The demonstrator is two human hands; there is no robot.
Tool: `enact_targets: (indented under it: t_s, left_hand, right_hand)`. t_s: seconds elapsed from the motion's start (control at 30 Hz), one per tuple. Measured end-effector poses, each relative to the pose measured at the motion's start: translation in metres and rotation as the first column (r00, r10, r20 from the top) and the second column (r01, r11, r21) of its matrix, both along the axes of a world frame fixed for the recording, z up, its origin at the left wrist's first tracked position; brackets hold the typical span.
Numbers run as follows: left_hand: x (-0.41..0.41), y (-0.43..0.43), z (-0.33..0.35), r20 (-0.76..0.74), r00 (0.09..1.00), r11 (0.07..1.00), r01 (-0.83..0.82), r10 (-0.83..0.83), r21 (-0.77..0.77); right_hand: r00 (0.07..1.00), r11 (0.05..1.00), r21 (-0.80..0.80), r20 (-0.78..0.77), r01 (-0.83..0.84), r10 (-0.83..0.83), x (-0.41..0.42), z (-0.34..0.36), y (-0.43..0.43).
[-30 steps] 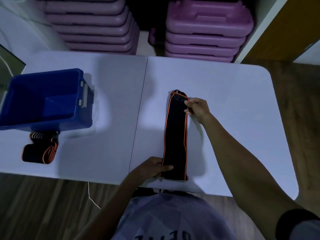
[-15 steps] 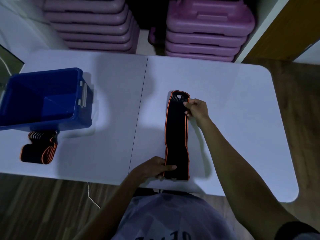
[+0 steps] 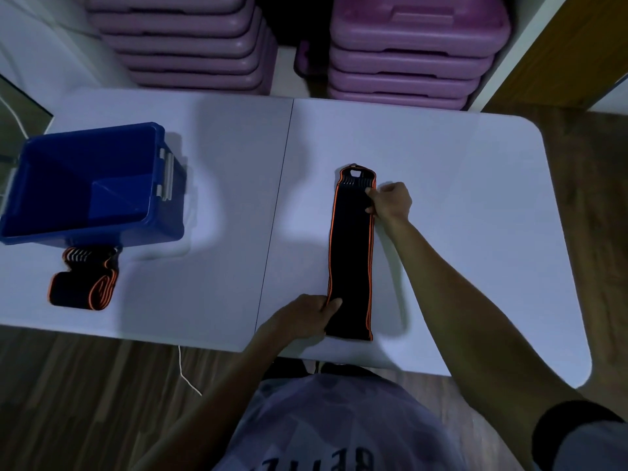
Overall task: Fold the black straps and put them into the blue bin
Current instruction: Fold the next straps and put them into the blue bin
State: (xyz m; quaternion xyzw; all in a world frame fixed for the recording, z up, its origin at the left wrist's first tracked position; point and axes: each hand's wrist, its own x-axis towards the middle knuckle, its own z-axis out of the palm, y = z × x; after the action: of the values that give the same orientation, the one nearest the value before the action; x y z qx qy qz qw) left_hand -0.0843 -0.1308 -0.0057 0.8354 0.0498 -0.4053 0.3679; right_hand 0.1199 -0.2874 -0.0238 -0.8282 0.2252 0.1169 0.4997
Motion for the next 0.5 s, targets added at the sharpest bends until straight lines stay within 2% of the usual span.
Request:
enact_targets:
  t_s: [0.07,0.13,0.27,0.37,0.43,0.5]
  left_hand:
    - [0.000,0.003,-0.001,0.024,0.996,0.991,0.078,-0.081,0.106]
    - [0.000,0.008,-0.004,0.096,0.993,0.989,0.061,-0.074,0.134]
    - [0.004,0.007,-0.005,0.202,0.951,0.968,-0.207,0.233,-0.145]
    - [0.003,-0.001,-0.008,0.275,0.936,0.958,-0.152,0.218,-0.243]
    - [0.001,-0.005,-0.009,0.326,0.928,0.966,-0.107,0.182,-0.236]
    - [0.005,-0.003,-0.009,0.369,0.907,0.972,-0.138,0.202,-0.191]
  right_hand:
    - [1.000,1.000,-0.026,0.024,-0.015,0.015,-0.024,0.002,-0.006]
    - [0.998,0.997,-0.026,0.017,-0.066,0.066,-0.061,0.009,-0.015]
    - [0.984,0.987,0.084,-0.103,-0.135,0.143,-0.146,0.019,-0.038]
    - [0.960,0.967,0.162,-0.170,-0.198,0.225,-0.179,0.021,-0.041]
    - [0.935,0.946,0.143,-0.168,-0.289,0.311,-0.183,0.022,-0.040]
    - [0.923,0.937,0.128,-0.173,-0.326,0.344,-0.179,0.023,-0.042]
